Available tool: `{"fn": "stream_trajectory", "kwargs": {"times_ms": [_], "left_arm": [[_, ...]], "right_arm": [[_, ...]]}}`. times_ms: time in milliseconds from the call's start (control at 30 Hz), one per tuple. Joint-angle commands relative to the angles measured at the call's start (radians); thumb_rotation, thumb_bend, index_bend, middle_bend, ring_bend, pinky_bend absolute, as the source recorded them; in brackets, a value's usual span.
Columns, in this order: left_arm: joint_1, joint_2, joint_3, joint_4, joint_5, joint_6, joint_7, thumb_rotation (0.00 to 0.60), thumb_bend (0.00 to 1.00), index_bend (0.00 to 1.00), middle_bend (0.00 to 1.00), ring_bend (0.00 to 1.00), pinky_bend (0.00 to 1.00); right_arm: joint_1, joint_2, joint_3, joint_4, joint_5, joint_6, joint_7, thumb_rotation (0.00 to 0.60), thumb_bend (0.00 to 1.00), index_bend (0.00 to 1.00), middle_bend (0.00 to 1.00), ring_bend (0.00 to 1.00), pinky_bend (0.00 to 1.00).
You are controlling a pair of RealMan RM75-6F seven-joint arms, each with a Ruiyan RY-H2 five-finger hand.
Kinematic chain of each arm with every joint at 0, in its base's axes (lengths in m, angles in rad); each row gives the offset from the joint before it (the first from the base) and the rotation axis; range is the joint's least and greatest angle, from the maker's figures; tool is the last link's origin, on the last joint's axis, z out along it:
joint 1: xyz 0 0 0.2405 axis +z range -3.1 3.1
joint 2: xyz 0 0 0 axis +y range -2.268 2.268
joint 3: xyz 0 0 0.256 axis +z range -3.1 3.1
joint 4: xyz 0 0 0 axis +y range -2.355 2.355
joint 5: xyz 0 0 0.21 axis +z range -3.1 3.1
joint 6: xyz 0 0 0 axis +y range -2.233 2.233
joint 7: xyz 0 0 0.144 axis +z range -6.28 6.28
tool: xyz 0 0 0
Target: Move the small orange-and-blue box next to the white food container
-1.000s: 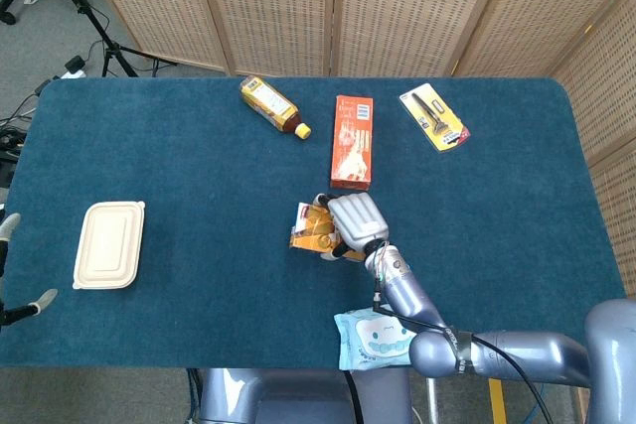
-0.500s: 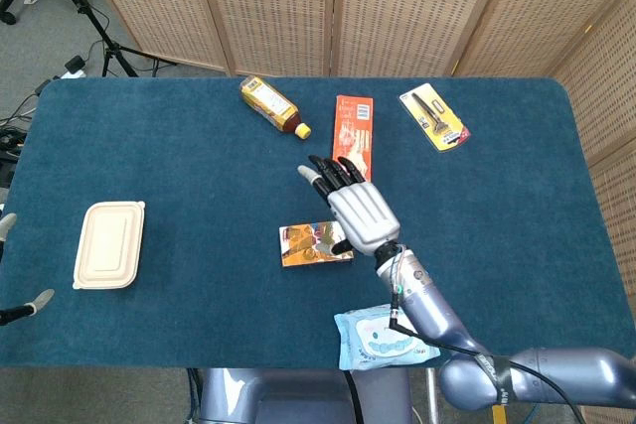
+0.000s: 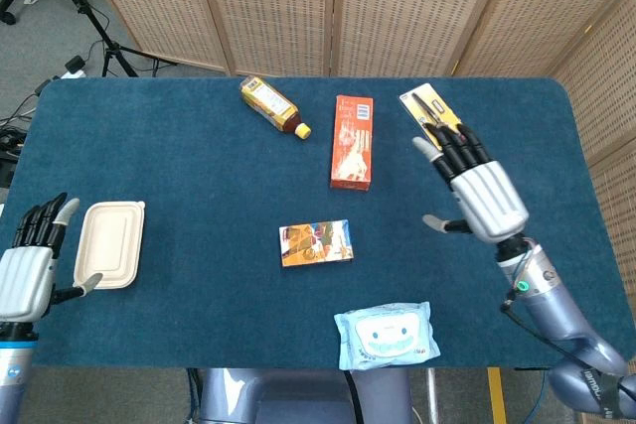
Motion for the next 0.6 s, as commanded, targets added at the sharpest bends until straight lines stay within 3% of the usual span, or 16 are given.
{"fn": "stream_trajectory", "kwargs": {"times_ms": [33, 133, 300, 367, 433, 600], "left_arm": [[-0.074, -0.045, -0.015, 0.004, 0.018, -0.089, 0.016, 0.6, 0.0, 0.0, 0.0, 0.0, 0.0], [-0.151, -0.09, -0.034, -0.016, -0.004, -0.189, 0.059, 0.6, 0.0, 0.0, 0.0, 0.0, 0.0], [-0.266, -0.199, -0.062, -0.015, -0.074, -0.318, 0.224, 0.6, 0.0, 0.0, 0.0, 0.0, 0.0], [-0.323, -0.269, -0.084, -0.012, -0.151, -0.378, 0.306, 0.6, 0.0, 0.0, 0.0, 0.0, 0.0], [-0.429, -0.405, -0.123, 0.045, -0.265, -0.472, 0.397, 0.6, 0.0, 0.0, 0.0, 0.0, 0.0], [-0.531, -0.533, -0.173, 0.106, -0.481, -0.544, 0.456, 0.6, 0.0, 0.0, 0.0, 0.0, 0.0]], "right_arm": [[-0.149, 0.0, -0.078, 0.268, -0.008, 0.067, 0.22, 0.6, 0.0, 0.0, 0.0, 0.0, 0.0], [-0.222, -0.009, -0.111, 0.306, 0.013, 0.089, 0.284, 0.6, 0.0, 0.0, 0.0, 0.0, 0.0], [-0.325, -0.002, -0.151, 0.263, 0.028, 0.136, 0.356, 0.6, 0.0, 0.0, 0.0, 0.0, 0.0], [-0.358, 0.005, -0.163, 0.242, 0.02, 0.159, 0.367, 0.6, 0.0, 0.0, 0.0, 0.0, 0.0], [-0.389, 0.035, -0.186, 0.206, -0.009, 0.182, 0.378, 0.6, 0.0, 0.0, 0.0, 0.0, 0.0], [-0.407, 0.063, -0.174, 0.173, -0.033, 0.22, 0.385, 0.6, 0.0, 0.0, 0.0, 0.0, 0.0]]}}
